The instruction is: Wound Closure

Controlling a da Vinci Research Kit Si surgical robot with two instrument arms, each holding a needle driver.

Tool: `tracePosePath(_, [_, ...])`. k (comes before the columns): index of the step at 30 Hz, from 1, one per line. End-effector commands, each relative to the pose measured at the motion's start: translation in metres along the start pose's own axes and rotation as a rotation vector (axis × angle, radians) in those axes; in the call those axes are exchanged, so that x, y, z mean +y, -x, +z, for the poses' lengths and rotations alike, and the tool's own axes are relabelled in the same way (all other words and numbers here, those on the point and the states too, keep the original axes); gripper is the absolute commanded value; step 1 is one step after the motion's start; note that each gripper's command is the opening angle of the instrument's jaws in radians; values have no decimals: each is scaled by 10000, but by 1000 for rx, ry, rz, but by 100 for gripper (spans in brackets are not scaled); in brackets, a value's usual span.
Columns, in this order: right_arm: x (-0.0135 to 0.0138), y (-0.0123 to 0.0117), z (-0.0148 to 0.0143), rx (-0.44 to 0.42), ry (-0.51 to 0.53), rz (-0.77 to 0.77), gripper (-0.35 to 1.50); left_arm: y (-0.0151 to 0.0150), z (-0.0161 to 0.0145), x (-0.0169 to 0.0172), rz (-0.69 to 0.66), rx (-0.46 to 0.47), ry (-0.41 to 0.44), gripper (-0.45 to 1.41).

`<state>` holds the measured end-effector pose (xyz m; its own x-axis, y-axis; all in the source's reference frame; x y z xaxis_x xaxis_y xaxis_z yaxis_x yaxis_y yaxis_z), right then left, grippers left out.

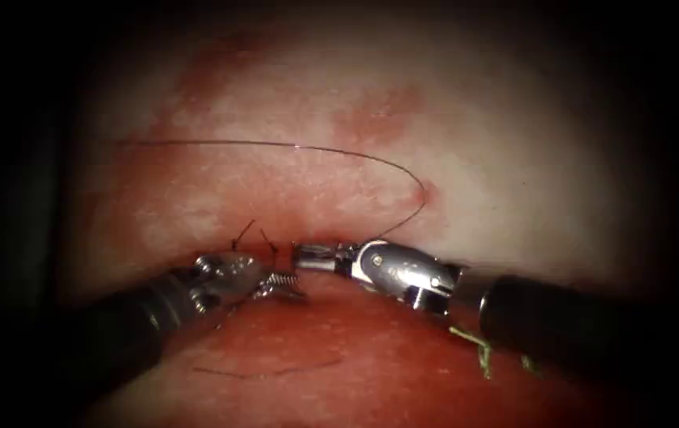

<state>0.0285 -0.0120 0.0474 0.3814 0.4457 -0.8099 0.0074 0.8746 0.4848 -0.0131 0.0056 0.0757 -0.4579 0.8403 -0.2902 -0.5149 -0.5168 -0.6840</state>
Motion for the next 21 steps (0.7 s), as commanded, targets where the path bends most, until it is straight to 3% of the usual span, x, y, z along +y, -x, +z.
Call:
tracePosePath(1, [2, 2, 8, 2, 1, 1, -35, -3, 6, -2, 2, 0, 1, 2])
tracePosePath(4, [4, 0, 9, 1, 14, 16, -35, -3, 6, -2, 2, 0, 0, 2])
tracePosePath(6, [10, -6, 5, -8, 77, 24, -35, -3, 6, -1, 2, 0, 0, 2])
tracePosePath(7, [16, -14, -1, 6, 136, 2, -35, -3, 7, -1, 1, 0, -1, 2])
tracePosePath(15, [28, -34, -5, 103, 221, -71, -33, -3, 9, 1, 1, -5, -4, 2])
tracePosePath(19, [26, -37, 0, 136, 296, -56, 118, -3, 9, 1, 1, -7, -4, 2])
tracePosePath(21, [26, -39, 1, 144, 313, -50, 126, -3, 9, 1, 1, -7, -4, 2])
